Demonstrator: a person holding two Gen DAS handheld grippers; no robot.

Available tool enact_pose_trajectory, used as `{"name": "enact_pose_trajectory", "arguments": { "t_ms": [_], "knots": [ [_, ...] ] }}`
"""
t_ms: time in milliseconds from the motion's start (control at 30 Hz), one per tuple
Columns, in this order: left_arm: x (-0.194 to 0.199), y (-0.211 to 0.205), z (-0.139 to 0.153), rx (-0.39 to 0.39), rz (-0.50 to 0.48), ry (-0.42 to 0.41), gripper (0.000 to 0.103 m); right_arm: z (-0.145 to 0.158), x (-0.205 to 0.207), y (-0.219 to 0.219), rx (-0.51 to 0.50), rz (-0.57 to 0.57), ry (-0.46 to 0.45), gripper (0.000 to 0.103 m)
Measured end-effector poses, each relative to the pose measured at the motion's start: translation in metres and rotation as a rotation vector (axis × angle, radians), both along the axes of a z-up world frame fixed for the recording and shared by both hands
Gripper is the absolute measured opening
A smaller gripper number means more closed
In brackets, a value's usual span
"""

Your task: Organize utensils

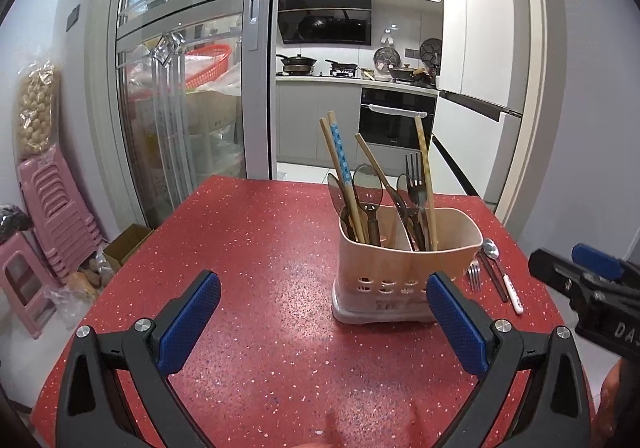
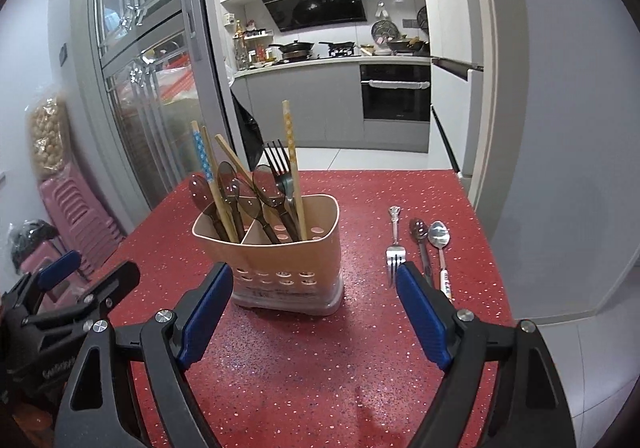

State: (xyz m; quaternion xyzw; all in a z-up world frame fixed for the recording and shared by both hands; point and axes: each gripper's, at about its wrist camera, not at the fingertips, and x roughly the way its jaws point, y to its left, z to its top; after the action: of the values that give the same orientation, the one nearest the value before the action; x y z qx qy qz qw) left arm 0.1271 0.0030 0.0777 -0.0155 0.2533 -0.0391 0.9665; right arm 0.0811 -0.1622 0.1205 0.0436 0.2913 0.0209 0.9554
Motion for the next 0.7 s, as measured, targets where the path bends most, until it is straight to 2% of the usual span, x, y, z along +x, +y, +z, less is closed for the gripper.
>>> {"name": "enact_pose_trajectory", "arguments": {
  "t_ms": [300,700],
  "knots": [
    [-0.0048,-0.0025,0.0056,0.006,-0.010,-0.036,0.103,0.0055,-0.0069,-0.0006,-0.035,-0.045,-0.035,0.086],
    [0.0018,-0.0036,0.0044,0.008,-0.004,-0.016,0.103,0.0069,-0.0067,-0.0026,-0.046,-0.067,-0.037,0.086]
  ]
}}
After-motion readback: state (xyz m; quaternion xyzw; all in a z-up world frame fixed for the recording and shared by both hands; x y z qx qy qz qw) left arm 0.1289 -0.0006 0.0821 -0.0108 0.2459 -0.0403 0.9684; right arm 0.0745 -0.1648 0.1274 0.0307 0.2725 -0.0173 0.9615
